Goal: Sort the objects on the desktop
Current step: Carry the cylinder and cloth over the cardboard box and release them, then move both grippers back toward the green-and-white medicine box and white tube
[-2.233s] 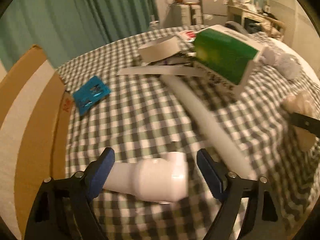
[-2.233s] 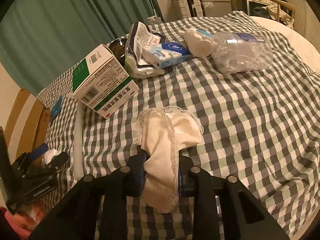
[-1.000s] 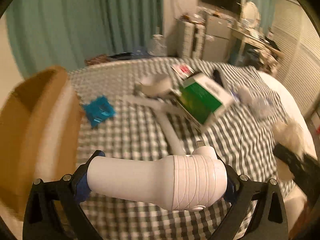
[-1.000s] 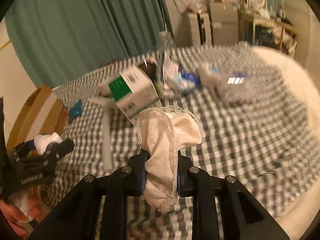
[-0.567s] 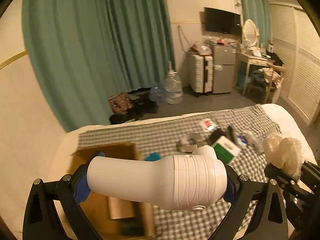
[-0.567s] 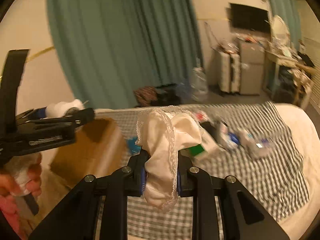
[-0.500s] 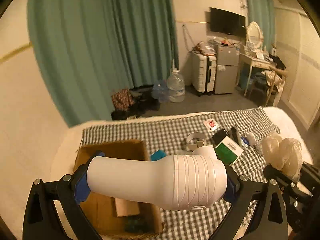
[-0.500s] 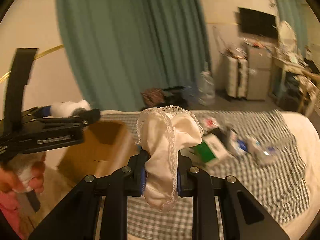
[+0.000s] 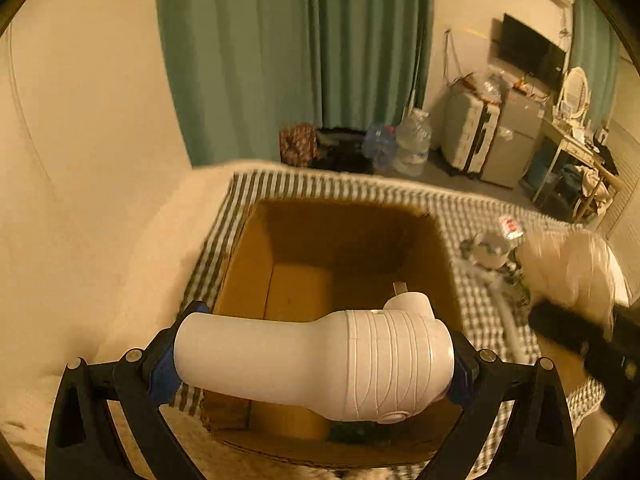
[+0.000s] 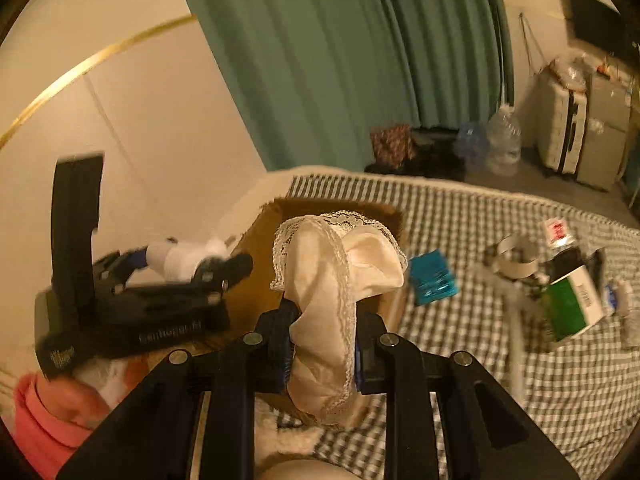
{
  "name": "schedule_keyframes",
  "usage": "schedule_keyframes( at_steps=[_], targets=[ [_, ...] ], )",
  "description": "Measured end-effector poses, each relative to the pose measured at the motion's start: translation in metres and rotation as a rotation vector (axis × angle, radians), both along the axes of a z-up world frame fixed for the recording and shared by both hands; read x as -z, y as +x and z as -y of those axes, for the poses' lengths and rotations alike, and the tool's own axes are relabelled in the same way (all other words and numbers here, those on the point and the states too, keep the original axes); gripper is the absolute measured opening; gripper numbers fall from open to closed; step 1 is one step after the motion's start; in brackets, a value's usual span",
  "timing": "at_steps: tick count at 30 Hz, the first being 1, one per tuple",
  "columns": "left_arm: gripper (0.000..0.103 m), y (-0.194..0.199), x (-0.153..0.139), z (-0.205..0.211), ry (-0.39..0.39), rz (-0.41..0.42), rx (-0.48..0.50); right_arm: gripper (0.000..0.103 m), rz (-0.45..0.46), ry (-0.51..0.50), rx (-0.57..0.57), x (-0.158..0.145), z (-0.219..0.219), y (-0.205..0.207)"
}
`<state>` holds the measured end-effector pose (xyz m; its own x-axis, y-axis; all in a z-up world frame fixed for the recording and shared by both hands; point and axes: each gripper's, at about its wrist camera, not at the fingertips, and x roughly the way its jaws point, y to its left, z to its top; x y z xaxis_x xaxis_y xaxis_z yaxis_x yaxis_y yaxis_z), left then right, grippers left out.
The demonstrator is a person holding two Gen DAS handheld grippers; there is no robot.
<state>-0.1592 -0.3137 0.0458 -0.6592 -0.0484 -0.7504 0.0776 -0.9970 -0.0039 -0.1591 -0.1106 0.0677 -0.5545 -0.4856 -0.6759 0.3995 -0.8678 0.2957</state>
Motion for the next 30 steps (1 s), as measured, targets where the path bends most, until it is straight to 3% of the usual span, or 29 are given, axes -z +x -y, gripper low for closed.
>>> schedule_keyframes(
  at_steps=[4, 5, 6, 7, 8, 14, 20, 25, 30],
  targets=[
    [0.102, -0.01, 0.033, 0.013, 0.044, 0.062, -0.01, 0.023, 0.018, 0.042, -0.012, 0.016, 0.023, -0.029],
    [0.102, -0.012, 0.038, 0.014, 0.052, 0.075, -0.02, 0.03, 0.035, 0.048, -0.024, 0.021, 0.03, -0.038],
    [0.103, -0.014, 0.044, 0.015, 0.055, 0.095, -0.035, 0.04, 0.056, 0.06, -0.026, 0.026, 0.034, -0.046],
    [0.103, -0.016, 0.047, 0.016, 0.056, 0.112, -0.045, 0.067, 0.062, 0.078, -0.008, 0.026, 0.04, -0.05],
    [0.103, -0.016, 0.051, 0.017, 0.055, 0.129, -0.056, 0.079, 0.046, 0.101, 0.038, 0.027, 0.041, -0.054],
    [0.103, -0.011, 0.058, 0.015, 0.002, 0.16, -0.075, 0.081, 0.029, 0.015, 0.072, 0.014, 0.031, -0.059],
    [0.103, 0.003, 0.028, -0.005, 0.008, 0.074, -0.044, 0.082, -0.083, 0.041, 0.129, -0.004, -0.013, -0.023],
    [0.103, 0.029, -0.001, -0.058, 0.018, 0.008, 0.034, 0.083, -0.145, 0.041, 0.235, -0.004, -0.092, 0.021],
    [0.103, 0.048, -0.002, -0.124, 0.087, 0.036, 0.069, 0.086, -0.163, 0.084, 0.359, 0.004, -0.178, 0.058]
  ],
)
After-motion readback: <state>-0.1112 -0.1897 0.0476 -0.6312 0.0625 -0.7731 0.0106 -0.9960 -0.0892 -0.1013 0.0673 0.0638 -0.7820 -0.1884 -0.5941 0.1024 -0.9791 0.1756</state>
